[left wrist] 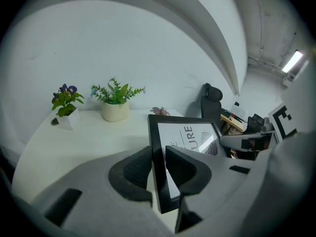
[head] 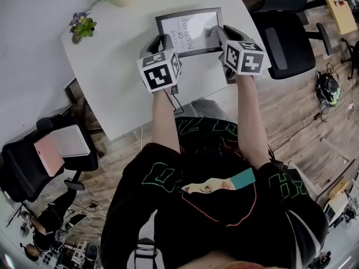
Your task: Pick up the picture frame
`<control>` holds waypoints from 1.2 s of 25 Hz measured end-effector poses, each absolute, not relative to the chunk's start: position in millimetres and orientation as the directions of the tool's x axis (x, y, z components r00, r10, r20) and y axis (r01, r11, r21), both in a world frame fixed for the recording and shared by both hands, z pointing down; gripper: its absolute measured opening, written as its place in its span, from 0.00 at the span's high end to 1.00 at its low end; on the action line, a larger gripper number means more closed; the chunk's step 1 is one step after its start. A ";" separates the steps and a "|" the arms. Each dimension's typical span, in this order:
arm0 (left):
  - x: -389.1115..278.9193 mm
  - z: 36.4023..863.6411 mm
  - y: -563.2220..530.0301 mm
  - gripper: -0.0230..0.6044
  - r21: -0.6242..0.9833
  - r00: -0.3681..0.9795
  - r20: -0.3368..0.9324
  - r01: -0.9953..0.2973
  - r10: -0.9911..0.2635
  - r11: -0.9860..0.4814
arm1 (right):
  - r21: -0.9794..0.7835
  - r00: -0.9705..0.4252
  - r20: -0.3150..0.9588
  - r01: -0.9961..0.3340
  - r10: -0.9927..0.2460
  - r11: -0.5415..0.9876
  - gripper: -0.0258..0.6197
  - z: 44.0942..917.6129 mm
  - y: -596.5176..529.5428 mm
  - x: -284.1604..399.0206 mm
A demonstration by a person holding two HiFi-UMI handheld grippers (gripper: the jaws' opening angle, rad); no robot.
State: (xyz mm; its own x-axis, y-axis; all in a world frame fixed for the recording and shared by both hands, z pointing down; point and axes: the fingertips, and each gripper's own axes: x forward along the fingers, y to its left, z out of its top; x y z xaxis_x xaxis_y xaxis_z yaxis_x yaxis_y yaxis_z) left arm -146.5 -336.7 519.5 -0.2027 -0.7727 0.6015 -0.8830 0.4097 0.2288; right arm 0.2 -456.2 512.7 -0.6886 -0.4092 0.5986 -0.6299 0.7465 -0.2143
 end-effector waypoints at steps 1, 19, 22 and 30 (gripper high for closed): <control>-148.4 513.4 -338.0 0.82 0.217 -0.215 0.594 -0.885 -0.775 0.412 | -0.205 -0.693 0.590 -0.625 -0.414 0.754 0.85 507.8 -457.5 -1.7; -167.8 393.7 -362.1 0.83 0.090 -0.364 0.376 -0.901 -0.852 0.425 | -0.149 -0.800 0.356 -0.559 -0.484 0.815 0.85 394.7 -488.0 -25.6; -172.7 375.6 -365.7 0.83 0.075 -0.377 0.338 -0.902 -0.862 0.424 | -0.134 -0.815 0.312 -0.547 -0.488 0.827 0.85 375.1 -492.4 -31.1; -176.7 332.4 -368.2 0.83 0.061 -0.389 0.252 -0.907 -0.886 0.416 | -0.116 -0.846 0.217 -0.517 -0.486 0.848 0.85 332.1 -497.5 -36.3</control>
State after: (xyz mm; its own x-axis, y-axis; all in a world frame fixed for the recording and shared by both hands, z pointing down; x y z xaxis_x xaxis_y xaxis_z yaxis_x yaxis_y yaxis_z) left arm -176.7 -368.2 332.4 -0.3891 -0.8861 0.2518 -0.9075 0.4157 0.0606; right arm -36.3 -497.5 332.1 -0.8465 -0.4863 0.2166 -0.5169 0.8482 -0.1157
